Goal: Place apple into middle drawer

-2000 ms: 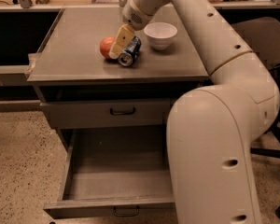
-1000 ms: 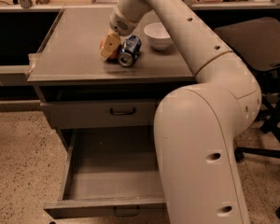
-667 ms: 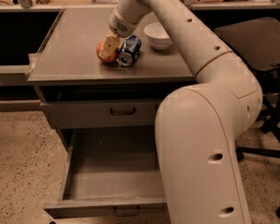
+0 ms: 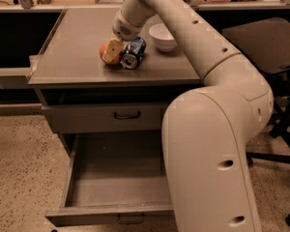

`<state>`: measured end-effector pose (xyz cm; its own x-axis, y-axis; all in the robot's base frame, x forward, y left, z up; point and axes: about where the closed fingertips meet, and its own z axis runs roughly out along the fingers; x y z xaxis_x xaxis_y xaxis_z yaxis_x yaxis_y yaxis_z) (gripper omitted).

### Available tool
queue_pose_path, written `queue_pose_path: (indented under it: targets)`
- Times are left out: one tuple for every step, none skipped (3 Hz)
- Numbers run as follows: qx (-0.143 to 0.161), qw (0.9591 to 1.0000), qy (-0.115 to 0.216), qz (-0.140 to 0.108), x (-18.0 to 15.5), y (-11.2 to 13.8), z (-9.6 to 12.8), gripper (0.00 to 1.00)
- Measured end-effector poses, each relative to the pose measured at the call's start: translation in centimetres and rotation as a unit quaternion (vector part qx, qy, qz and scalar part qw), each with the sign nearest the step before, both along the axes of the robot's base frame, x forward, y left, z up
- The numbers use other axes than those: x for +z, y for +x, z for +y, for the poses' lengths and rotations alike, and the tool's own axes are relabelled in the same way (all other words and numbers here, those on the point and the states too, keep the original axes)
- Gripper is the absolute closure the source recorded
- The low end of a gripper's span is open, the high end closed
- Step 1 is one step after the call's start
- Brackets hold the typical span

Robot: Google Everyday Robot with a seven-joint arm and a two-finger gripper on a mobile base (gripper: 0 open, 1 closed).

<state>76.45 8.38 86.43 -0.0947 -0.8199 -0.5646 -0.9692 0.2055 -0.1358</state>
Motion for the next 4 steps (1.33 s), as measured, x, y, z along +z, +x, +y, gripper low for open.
queue_pose_path:
  targets:
    - [0.001,1.0,-0.001,0.002,0.1,0.0,0.1,0.56]
    - [0.004,1.0,-0.003,0.005,-0.1,-0.1,0.2,0.57]
    - [0.008,0.9999,-0.006,0.009,-0.5,-0.2,0.4,0.72]
    - [0.023,0.9996,-0.009,0.011,-1.0,-0.6,1.0,0.95]
